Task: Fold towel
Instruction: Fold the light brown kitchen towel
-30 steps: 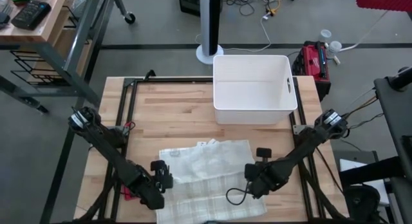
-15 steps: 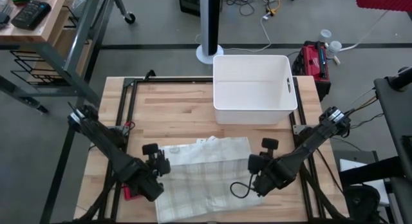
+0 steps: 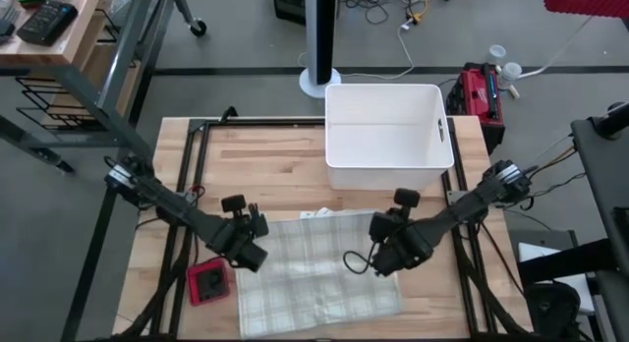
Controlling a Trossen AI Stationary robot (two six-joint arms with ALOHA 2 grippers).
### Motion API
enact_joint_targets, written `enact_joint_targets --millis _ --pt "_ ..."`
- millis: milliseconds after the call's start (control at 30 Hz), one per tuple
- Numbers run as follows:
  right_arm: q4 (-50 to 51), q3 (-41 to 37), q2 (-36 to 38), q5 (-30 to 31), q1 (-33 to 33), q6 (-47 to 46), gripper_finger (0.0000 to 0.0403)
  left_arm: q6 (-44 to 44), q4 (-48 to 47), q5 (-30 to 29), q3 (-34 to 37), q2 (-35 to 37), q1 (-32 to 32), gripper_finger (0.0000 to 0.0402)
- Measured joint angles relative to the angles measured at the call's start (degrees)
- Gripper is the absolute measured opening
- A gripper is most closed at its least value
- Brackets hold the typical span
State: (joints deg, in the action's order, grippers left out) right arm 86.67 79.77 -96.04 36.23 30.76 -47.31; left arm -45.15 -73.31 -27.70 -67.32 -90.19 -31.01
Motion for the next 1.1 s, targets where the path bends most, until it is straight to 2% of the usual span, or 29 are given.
enact_joint_targets --millis 367,500,633,900,967,1100 --pt "-6.8 -4.9 -1.2 1.1 -5.1 6.7 0.0 1.8 9.3 -1.6 8.2 1.1 3.8 0.0" --pt "-7.7 -5.1 -1.2 1.2 -6.5 7.7 0.0008 1.8 10.5 -1.9 9.0 1.2 4.3 0.0019" --pt "-7.4 -5.1 -1.0 0.9 -8.0 7.7 0.0039 1.3 10.3 -2.0 9.3 1.3 4.6 0.0055" --pt "-7.3 -5.1 0.4 1.2 -10.9 7.3 0.0129 1.2 9.1 -1.4 9.4 3.3 5.7 0.0112" --pt "-7.3 -5.1 0.4 0.4 -10.6 7.3 0.0147 1.1 9.3 1.5 9.3 4.4 5.5 0.012" --pt "-7.6 -5.1 0.8 -2.1 -6.6 6.0 0.0172 1.2 13.5 12.9 10.0 7.2 1.9 0.0128"
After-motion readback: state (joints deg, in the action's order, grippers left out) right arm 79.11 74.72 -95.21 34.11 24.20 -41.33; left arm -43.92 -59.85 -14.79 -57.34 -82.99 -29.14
